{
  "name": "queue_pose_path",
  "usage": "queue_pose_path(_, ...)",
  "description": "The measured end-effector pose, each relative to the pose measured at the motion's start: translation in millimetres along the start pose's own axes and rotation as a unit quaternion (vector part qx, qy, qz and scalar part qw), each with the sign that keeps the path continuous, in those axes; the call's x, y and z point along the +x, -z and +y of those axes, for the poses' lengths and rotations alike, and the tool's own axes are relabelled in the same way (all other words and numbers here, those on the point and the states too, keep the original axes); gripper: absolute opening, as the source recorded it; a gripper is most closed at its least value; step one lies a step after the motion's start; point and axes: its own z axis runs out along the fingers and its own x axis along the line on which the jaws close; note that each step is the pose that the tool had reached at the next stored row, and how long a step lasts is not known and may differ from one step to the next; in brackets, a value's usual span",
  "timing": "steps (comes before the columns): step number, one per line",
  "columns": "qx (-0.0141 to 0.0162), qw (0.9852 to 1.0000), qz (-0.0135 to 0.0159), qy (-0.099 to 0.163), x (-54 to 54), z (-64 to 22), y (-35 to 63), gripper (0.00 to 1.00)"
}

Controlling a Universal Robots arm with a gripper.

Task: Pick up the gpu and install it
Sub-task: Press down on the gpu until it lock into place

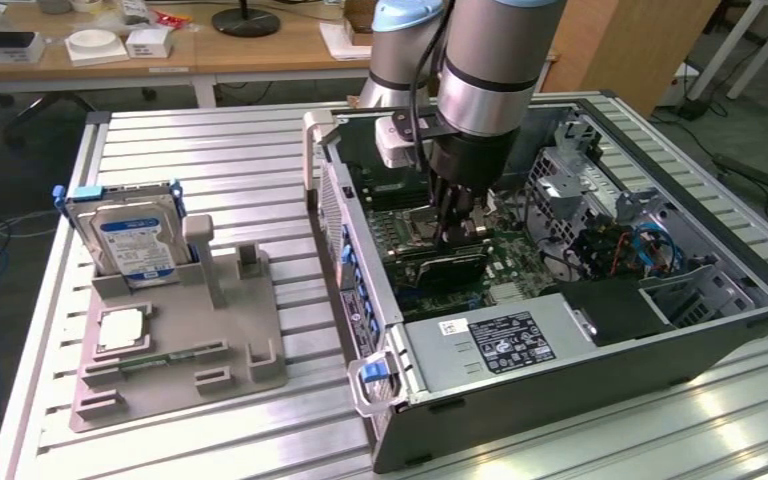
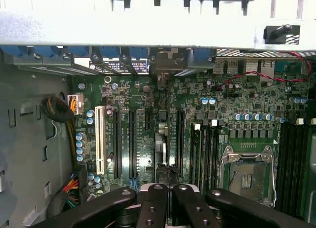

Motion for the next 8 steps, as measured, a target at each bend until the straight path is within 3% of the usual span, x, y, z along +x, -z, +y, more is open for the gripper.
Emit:
queue_pose_path(1, -0.0005, 1.0, 0.0, 0.0, 0.0, 0.0, 0.0, 0.1)
queue_pose_path(2, -0.005, 1.0, 0.0, 0.0, 0.0, 0.0, -0.1, 0.1)
queue_pose_path(4, -0.0215, 0.9998, 0.0002, -0.001, 0.0, 0.0, 0.0, 0.1)
queue_pose_path(8, -0.0579, 0.9983, 0.0008, -0.002, 0.0, -0.1, 0.0, 0.1)
